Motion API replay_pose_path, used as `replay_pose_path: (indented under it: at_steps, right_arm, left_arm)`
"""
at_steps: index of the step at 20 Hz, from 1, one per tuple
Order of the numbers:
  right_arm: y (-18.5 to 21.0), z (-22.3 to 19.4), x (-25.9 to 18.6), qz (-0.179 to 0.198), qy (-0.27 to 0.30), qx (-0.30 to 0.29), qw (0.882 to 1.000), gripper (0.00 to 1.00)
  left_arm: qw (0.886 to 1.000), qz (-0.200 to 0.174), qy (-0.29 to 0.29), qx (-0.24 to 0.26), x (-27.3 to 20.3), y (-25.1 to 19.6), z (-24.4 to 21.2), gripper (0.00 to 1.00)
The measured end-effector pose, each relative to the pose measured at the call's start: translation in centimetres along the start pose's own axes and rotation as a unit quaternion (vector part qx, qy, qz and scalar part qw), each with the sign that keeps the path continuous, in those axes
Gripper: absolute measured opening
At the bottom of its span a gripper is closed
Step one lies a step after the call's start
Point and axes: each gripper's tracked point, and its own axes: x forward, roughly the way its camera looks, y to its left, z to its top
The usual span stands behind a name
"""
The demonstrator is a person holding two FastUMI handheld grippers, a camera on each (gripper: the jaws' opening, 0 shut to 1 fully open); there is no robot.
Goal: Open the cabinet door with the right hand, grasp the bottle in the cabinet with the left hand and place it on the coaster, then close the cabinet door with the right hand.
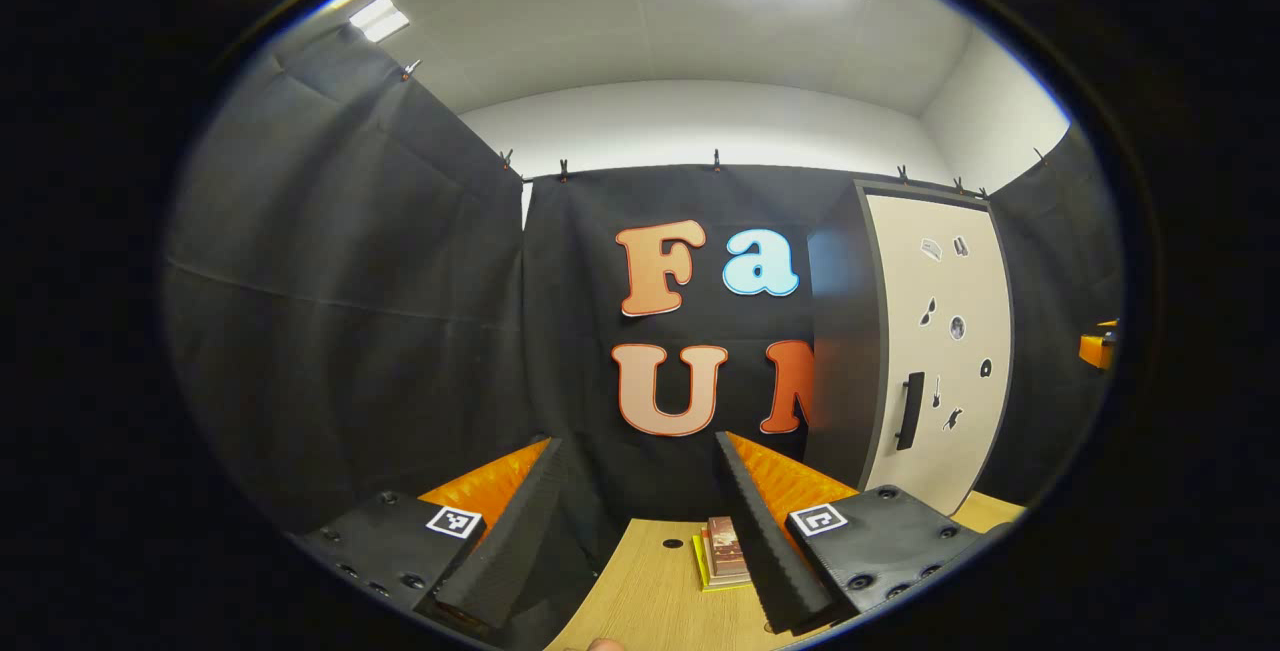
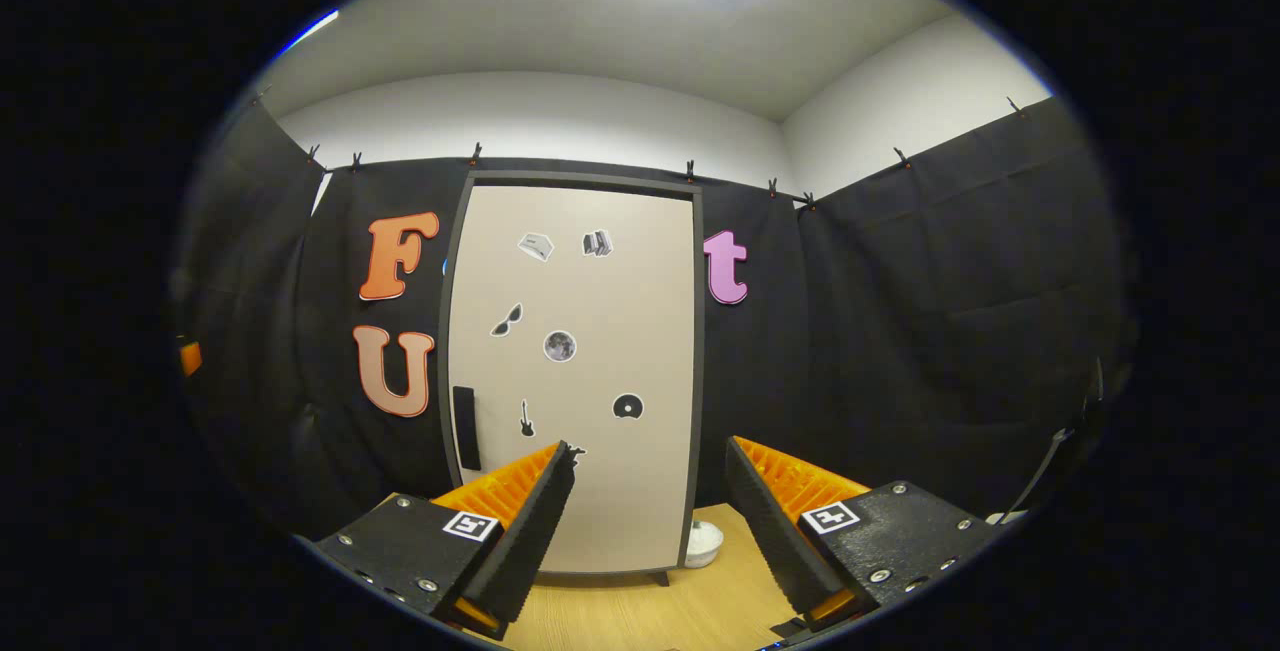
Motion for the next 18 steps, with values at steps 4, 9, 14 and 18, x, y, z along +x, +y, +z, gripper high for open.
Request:
replay_pose_path:
  at_steps: [4,9,14,18]
  right_arm:
    - [3.0,-0.7,1.9,0.024,0.006,0.000,1.000,0.94]
    - [8.2,-2.4,5.0,0.066,0.020,-0.003,0.998,0.94]
    - [13.4,-4.3,9.1,0.099,0.036,0.000,0.994,0.94]
    - [17.1,-6.0,12.9,0.114,0.048,0.008,0.992,0.94]
  left_arm:
    - [1.000,0.011,0.003,0.001,-0.5,1.1,-0.1,0.96]
    - [0.999,0.030,0.007,0.007,-1.2,3.0,-0.5,0.96]
    - [0.998,0.054,0.014,0.011,-2.2,5.5,-1.0,0.96]
    - [0.997,0.078,0.019,0.013,-3.0,7.9,-1.5,0.96]
